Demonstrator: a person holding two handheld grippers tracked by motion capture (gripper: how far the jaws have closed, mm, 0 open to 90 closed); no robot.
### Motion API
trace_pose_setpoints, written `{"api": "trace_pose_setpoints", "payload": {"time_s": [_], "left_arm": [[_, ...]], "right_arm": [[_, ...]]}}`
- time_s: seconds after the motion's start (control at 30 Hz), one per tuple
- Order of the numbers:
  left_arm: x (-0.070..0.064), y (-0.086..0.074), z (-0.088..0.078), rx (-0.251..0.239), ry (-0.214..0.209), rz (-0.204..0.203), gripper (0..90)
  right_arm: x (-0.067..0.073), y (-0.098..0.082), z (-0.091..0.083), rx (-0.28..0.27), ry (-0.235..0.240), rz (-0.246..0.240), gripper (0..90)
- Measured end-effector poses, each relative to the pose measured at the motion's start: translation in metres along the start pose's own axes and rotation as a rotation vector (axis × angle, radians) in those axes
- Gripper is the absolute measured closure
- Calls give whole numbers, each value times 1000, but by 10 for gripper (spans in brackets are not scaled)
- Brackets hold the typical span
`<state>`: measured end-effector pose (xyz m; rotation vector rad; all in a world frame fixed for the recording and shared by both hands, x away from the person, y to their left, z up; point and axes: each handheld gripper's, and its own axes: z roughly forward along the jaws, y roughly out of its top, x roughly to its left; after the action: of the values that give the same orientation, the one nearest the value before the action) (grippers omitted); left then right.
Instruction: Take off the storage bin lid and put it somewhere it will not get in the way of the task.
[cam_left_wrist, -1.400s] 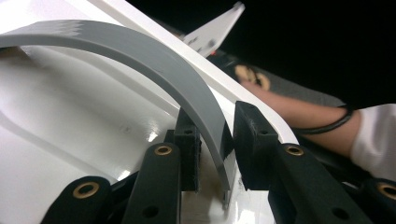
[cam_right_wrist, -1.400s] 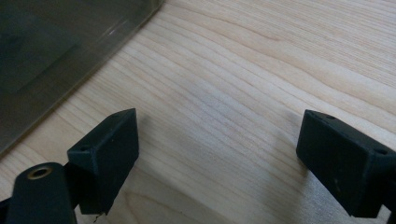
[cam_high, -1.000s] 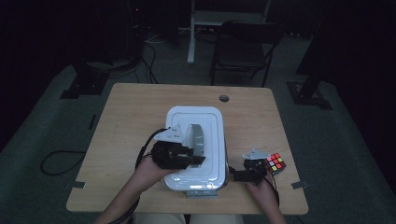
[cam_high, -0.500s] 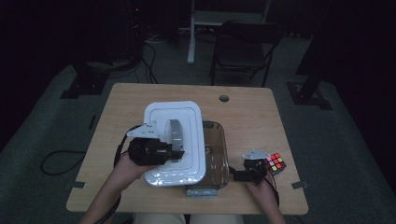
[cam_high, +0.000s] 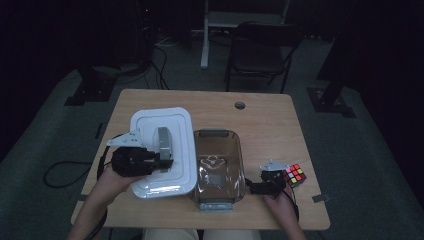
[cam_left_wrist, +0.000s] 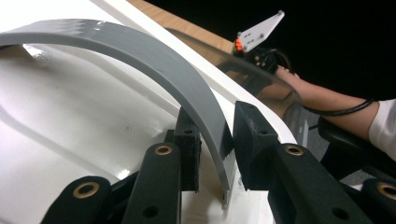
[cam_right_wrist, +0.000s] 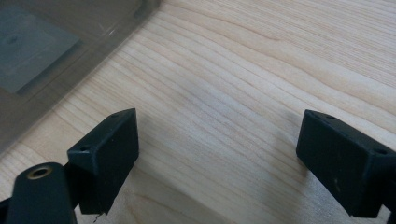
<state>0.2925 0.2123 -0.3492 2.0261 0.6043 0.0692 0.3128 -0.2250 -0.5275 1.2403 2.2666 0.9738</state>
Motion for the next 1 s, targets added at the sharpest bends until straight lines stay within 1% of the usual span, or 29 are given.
{"api": "trace_pose_setpoints", "payload": {"time_s": [0.07,0.17,0.27,0.37,0.43,0.47,0.53,0.6,0.7,0.77,0.87,0.93,1.0], "left_arm": [[5,-5,-3,4,6,-15,733],[13,-12,-6,7,12,-23,733],[19,-20,-8,11,25,-43,734],[24,-27,-7,28,38,-51,734],[30,-33,-5,26,36,-72,735],[33,-36,-3,31,35,-74,735],[39,-44,1,34,21,-89,735],[43,-50,4,37,13,-97,733],[50,-60,10,39,-11,-101,732],[53,-66,15,40,-27,-114,733],[57,-75,24,54,-35,-125,732],[60,-80,31,61,-50,-132,732],[61,-84,38,74,-58,-124,732]], "right_arm": [[0,0,0,2,1,2,129],[0,0,0,2,1,3,129],[0,0,0,1,0,3,129],[0,0,0,1,1,3,129],[0,0,0,1,1,3,129],[0,0,0,1,1,3,129],[0,0,0,2,0,3,129],[0,0,0,3,1,3,129],[0,0,0,1,1,3,129],[0,0,0,1,1,3,129],[0,0,0,1,1,3,129],[0,0,0,1,0,3,129],[0,0,0,1,0,3,129]]}}
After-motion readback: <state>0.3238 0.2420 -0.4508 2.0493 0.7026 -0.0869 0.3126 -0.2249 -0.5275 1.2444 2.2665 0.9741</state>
